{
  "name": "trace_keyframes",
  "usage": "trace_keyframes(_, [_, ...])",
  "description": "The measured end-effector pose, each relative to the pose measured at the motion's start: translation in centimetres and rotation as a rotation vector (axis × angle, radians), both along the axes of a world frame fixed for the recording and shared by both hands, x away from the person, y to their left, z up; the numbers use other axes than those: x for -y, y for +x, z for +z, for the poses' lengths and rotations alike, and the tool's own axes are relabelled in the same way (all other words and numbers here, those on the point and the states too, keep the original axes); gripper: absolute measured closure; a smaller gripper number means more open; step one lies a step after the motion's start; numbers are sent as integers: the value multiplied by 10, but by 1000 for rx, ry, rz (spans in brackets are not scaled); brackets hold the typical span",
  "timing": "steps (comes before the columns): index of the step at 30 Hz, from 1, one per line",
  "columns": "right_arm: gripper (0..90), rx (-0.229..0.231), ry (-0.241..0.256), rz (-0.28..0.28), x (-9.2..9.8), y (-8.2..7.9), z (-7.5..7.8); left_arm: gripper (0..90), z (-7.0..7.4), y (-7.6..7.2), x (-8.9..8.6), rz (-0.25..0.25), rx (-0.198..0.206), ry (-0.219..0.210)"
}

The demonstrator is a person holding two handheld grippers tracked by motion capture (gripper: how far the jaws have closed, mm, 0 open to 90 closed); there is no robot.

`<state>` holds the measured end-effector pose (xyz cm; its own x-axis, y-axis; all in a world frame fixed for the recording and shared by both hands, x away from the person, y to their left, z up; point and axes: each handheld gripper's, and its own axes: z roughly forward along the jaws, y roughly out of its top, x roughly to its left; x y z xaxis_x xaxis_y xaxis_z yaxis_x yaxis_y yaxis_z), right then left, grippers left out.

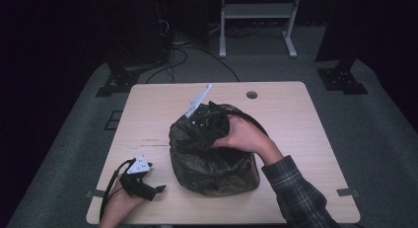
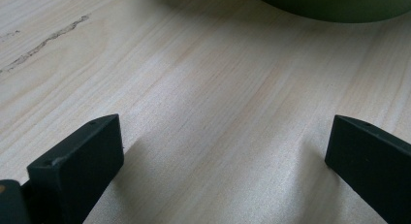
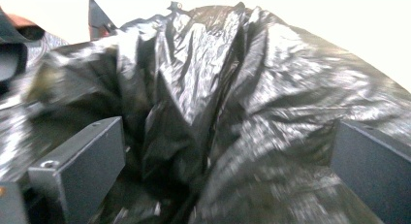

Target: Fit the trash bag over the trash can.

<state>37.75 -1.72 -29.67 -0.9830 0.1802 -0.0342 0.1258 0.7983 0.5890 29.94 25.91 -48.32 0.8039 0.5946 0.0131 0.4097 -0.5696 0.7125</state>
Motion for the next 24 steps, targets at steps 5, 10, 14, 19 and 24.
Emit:
trace_keyframes(5, [0, -28, -35, 6, -15, 6, -19, 0, 0, 0, 0, 1, 0, -1])
trace_keyframes(10, [0, -38, -73, 9, -25, 5, -29, 0, 0, 0, 0, 1, 0, -2])
trace_keyframes(14, [0, -43, -104, 10, -32, 5, -34, 0, 0, 0, 0, 1, 0, -2])
trace_keyframes(19, [0, -44, -98, 3, -30, 7, -33, 0, 0, 0, 0, 1, 0, -2])
trace_keyframes(24, [0, -36, -84, -31, -19, 10, -26, 0, 0, 0, 0, 1, 0, -2])
